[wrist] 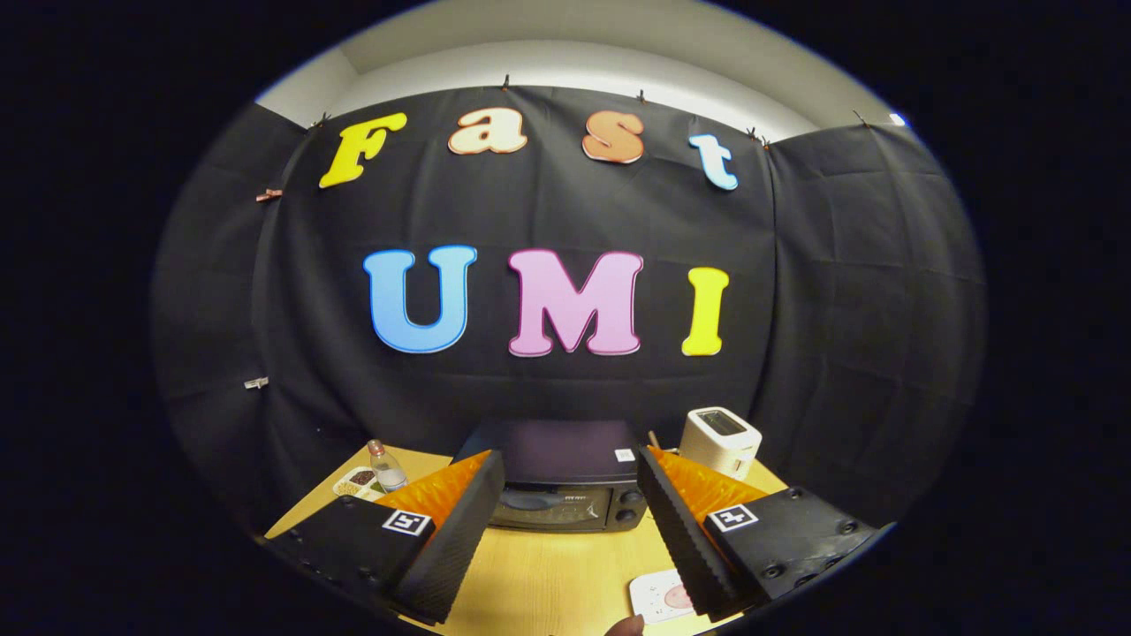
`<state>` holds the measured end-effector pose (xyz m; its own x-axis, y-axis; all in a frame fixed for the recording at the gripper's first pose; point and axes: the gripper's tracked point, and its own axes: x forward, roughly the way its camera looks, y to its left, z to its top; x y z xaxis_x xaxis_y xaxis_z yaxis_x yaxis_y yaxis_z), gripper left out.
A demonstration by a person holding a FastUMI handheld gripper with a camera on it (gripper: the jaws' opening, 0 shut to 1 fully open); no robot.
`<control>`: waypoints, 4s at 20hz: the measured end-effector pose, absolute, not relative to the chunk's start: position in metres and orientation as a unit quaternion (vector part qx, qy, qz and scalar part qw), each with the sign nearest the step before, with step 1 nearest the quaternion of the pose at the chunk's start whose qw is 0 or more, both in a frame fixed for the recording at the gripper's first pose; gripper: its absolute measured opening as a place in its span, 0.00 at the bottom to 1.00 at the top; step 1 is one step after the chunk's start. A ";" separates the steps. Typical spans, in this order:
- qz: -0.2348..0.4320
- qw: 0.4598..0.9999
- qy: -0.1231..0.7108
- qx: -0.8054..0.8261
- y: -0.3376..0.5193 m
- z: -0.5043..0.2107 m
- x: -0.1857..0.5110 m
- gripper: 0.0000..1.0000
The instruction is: Open the toaster oven, put the food inside, and close the toaster oven door.
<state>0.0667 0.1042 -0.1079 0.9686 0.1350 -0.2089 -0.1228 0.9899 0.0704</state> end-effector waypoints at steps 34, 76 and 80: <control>0.066 0.969 0.236 -0.006 0.178 -0.361 0.115 0.99; 0.082 0.753 0.646 0.095 -0.165 -0.444 0.014 0.96; 0.079 0.730 0.670 0.108 -0.158 -0.477 0.031 0.82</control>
<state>0.0314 -0.1582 -0.4772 0.0895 0.2593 -0.9616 0.0297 0.9644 0.2628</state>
